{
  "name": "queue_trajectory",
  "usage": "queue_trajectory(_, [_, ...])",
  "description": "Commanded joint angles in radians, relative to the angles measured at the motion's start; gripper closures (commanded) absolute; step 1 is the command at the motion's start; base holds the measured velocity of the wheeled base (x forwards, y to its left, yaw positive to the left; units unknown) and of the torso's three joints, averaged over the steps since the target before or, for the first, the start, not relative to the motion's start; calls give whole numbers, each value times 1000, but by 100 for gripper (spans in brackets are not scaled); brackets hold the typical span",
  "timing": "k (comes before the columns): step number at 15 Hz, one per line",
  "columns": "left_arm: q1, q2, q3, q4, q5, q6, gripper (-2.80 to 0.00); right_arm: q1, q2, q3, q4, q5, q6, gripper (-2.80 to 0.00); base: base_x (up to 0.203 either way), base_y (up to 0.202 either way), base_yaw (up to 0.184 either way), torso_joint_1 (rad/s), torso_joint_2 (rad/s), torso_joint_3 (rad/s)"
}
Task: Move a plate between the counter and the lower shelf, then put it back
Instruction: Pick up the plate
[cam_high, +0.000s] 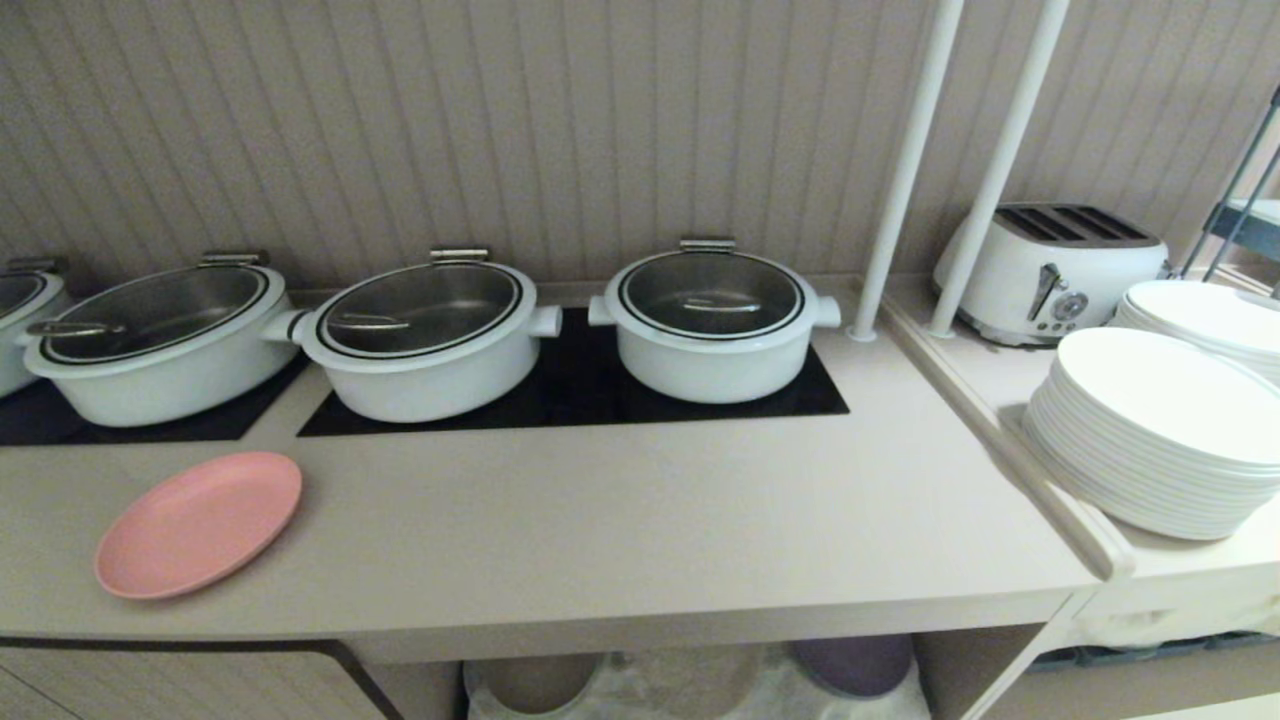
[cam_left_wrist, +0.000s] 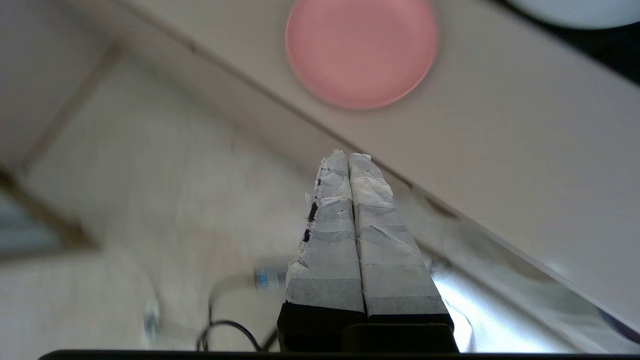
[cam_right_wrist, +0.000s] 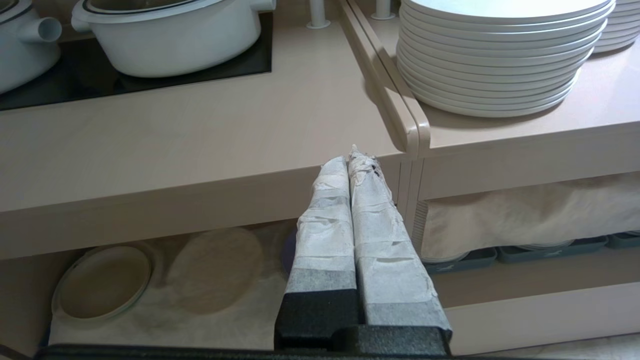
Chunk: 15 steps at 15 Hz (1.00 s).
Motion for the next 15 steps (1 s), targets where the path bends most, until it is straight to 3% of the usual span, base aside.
queue_trajectory(1, [85,179,-42,36,-30,-14,0,0,0,0,-1,0,0,0,0,0,0,0,0,0])
queue_trajectory(5, [124,320,-49,47,-42,-141,0,0,0,0,-1,0,0,0,0,0,0,0,0,0])
queue_trajectory(8, [95,353,-79,47,-54,-138,0,0,0,0,-1,0,0,0,0,0,0,0,0,0])
queue_trajectory(11, [91,403,-155,49,-128,-72,0,0,0,0,-1,0,0,0,0,0,0,0,0,0])
queue_trajectory(15, [87,509,-233,49,-172,-36,0,0,0,0,-1,0,0,0,0,0,0,0,0,0])
